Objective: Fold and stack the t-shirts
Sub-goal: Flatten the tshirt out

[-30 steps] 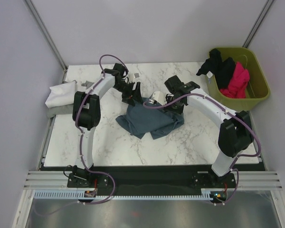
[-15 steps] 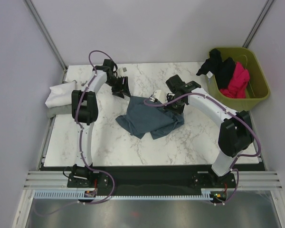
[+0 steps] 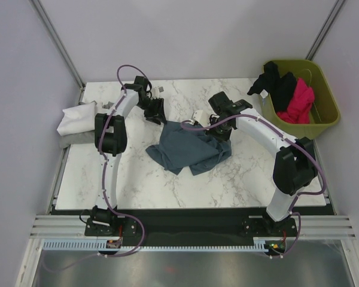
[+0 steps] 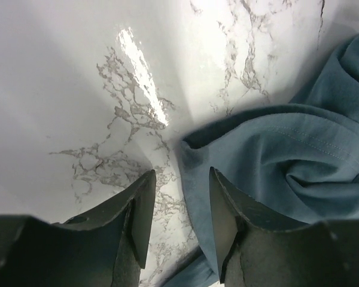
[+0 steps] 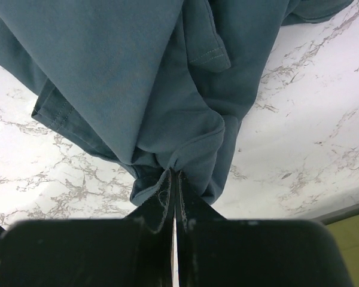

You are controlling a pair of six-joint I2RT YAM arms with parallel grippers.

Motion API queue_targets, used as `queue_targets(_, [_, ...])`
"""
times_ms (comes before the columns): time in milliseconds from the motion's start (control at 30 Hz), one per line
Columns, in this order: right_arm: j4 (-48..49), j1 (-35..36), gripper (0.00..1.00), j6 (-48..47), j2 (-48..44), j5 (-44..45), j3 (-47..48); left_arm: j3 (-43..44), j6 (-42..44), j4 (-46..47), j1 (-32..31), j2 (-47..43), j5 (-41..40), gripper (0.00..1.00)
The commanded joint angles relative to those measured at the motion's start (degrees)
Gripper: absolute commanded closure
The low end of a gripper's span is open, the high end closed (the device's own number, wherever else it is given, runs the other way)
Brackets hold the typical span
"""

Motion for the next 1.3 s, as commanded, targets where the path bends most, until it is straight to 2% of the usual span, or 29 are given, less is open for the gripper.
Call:
queue_targets(0, [0.45,-0.15,0.99,1.46,0.39,-0.77,2.13,1.49,2.78,1.14,-1.01,3.71,-1.25,0.51])
queue_targets(167, [0.53,-0.06,0.99,1.38,0.21,-0.60,1.96,2.63,3.31,1.32,-1.36,5.12,-0.28,0.58])
queue_targets(200, [0.53,-0.14,0.99,1.46,0.30,-0.42,1.78,2.98,3.48,1.32,-1.45,5.47,0.15,0.64])
queue_targets(300, [0.71,-0.23,0.99,1.55,0.48,-0.25,1.87,3.25,3.04,1.32,-1.71,4.86,2.25,0.71])
queue_targets(433, [1.15,-0.32,0.99,1.64,0.65,-0.07,1.78,2.20,2.78,1.15,-1.98,0.66,3.59,0.98])
queue_targets(567, [4.82,-0.85,1.00,3.30,0.66,3.00,1.60,0.79,2.34,1.14,-1.63,-6.90,0.18,0.98])
queue_targets(700, [9.84,-4.97,1.00,8.31,0.57,6.34,5.11,2.01,3.48,1.32,-1.36,-16.83,-4.57,0.98])
queue_targets(867, [13.62,-10.07,1.00,10.69,2.06,10.81,18.29,4.39,7.52,3.08,-1.36,-28.09,-15.10,0.98])
queue_targets(1033, [15.56,-13.33,1.00,10.25,4.17,13.55,28.83,5.18,10.16,3.69,-0.13,-36.08,-20.05,0.98])
queue_targets(1133, [15.74,-14.03,1.00,10.95,3.39,13.47,30.87,5.71,11.47,4.05,0.39,-38.55,-23.12,0.98])
queue_targets(1267, [17.84,-14.03,1.00,12.79,-1.62,12.33,26.84,5.53,12.80,4.92,0.83,-43.47,-25.59,0.98])
